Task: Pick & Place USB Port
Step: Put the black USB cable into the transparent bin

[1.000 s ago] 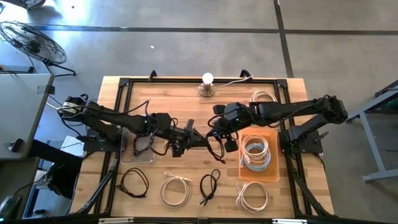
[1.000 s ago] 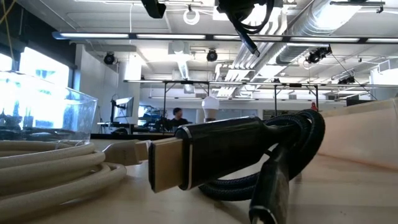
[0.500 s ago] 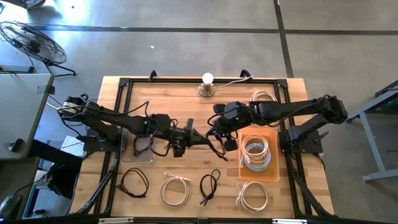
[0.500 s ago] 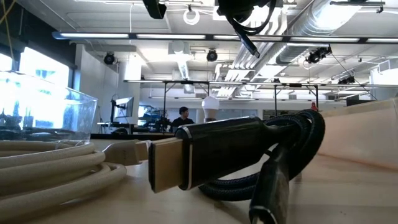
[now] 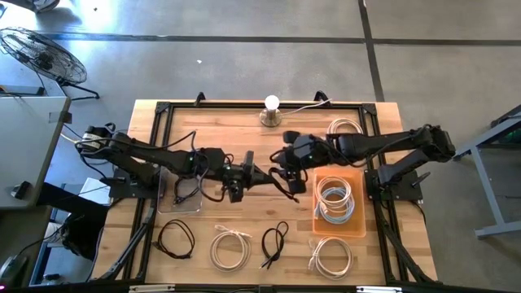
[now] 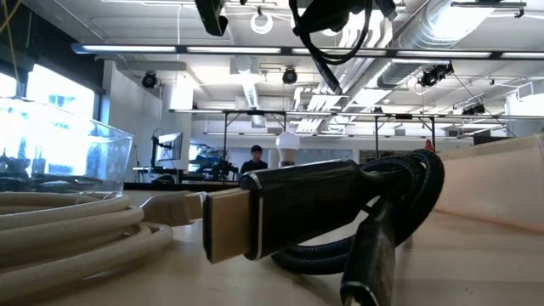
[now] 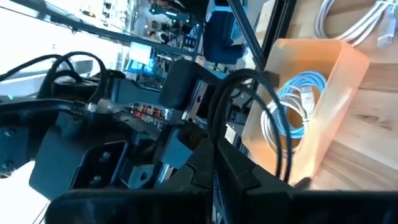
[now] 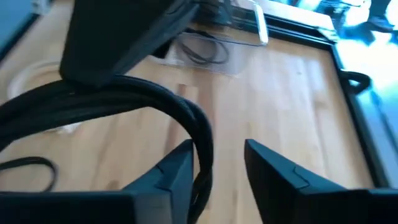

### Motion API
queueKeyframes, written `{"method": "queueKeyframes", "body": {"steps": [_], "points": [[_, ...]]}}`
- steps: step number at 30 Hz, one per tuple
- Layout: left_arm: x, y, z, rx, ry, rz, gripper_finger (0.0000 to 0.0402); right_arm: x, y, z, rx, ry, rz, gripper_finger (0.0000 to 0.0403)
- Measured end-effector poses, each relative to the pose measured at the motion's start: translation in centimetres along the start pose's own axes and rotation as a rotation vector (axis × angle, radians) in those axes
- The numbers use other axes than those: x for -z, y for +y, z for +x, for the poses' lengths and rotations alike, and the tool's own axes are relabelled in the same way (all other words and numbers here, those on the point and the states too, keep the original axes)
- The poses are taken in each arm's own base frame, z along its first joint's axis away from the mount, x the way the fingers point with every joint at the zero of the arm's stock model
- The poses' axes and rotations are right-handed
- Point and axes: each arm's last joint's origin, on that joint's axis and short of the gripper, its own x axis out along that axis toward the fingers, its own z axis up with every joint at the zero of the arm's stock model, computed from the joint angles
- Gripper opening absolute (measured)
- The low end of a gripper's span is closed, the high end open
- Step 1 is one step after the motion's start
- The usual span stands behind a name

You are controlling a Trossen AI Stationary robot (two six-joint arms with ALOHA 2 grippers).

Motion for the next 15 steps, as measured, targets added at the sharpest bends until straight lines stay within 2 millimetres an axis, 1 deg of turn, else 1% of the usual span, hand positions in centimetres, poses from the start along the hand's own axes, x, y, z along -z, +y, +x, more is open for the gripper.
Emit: {"method": "queueKeyframes", "body": {"steps": [4, 11, 13, 15], "points": [[0.11, 0.01, -0.01, -0.011, 0.050, -0.004, 0.0000, 0.19, -0.18, 0.00, 0.070, 0.028, -0.002, 0.0163], [0.31, -0.15, -0.02, -0.006, 0.111, -0.004, 0.0000, 0.69, -0.21, -0.04, 0.094, 0.083, -0.006, 0.0203], [0.33, -0.20, -0.02, -0.002, 0.113, -0.004, 0.0000, 0.73, -0.36, -0.06, 0.152, 0.093, -0.006, 0.0210], [0.39, -0.21, -0.03, -0.005, 0.135, -0.003, 0.0000, 0.82, -0.67, -0.14, 0.262, 0.112, 0.010, 0.0215]]}}
